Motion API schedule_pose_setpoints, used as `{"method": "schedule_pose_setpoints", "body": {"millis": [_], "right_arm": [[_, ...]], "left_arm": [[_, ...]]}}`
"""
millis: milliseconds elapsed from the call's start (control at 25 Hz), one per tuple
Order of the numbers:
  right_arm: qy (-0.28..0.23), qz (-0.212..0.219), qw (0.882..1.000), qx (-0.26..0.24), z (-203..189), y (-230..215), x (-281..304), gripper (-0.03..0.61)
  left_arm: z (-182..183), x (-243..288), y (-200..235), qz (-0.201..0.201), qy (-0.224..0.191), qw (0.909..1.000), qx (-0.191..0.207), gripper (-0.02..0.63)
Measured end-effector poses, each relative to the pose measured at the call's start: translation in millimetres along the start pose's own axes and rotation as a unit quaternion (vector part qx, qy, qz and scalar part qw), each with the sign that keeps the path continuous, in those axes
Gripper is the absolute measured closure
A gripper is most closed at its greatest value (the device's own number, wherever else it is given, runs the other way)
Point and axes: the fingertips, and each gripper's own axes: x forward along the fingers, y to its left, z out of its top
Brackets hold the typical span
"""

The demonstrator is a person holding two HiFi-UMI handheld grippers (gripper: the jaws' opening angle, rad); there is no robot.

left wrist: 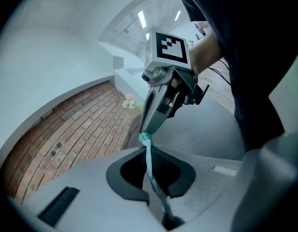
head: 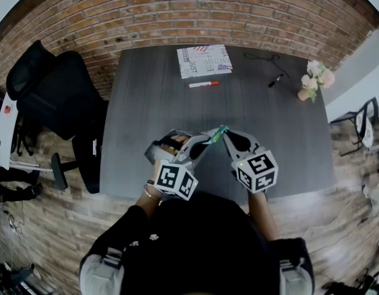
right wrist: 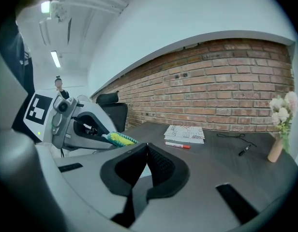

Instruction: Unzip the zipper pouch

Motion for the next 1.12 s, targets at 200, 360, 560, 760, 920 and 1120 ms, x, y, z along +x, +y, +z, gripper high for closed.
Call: {"method": "schedule_pose_setpoints", "body": {"millis": [200, 360, 560, 760, 920, 1120], "right_arm": [[0.008, -0.014, 1.000, 0.004, -6.2, -7.8, -1.0, 0.577], [0.012, -0.020, 1.000, 0.006, -9.8, -12.8, -1.8, 0.577], [0.015, -0.030, 0.999, 0.011, -12.9, -19.5, -3.8, 0.577], [0.020, -0.038, 0.999, 0.008, -15.7, -23.2, -3.3, 0.577], [0.021, -0.039, 0.999, 0.011, -17.6, -24.3, -3.1, 0.575], [0.026, -0.049, 0.998, 0.012, -22.0, -30.1, -5.3, 0.577]], "left_arm": [[3.9, -2.9, 0.5, -0.006, -0.010, 0.9999, -0.011, 0.607], [5.8, -1.4, -1.9, -0.012, -0.012, 0.9998, -0.010, 0.607], [8.1, -3.8, -1.9, -0.018, -0.022, 0.9994, -0.018, 0.607], [9.0, -5.4, -2.9, -0.022, -0.023, 0.9993, -0.022, 0.607], [8.4, -7.6, -4.1, -0.025, -0.025, 0.9989, -0.029, 0.607], [10.7, -10.0, -4.0, -0.027, -0.031, 0.9983, -0.041, 0.609]]}}
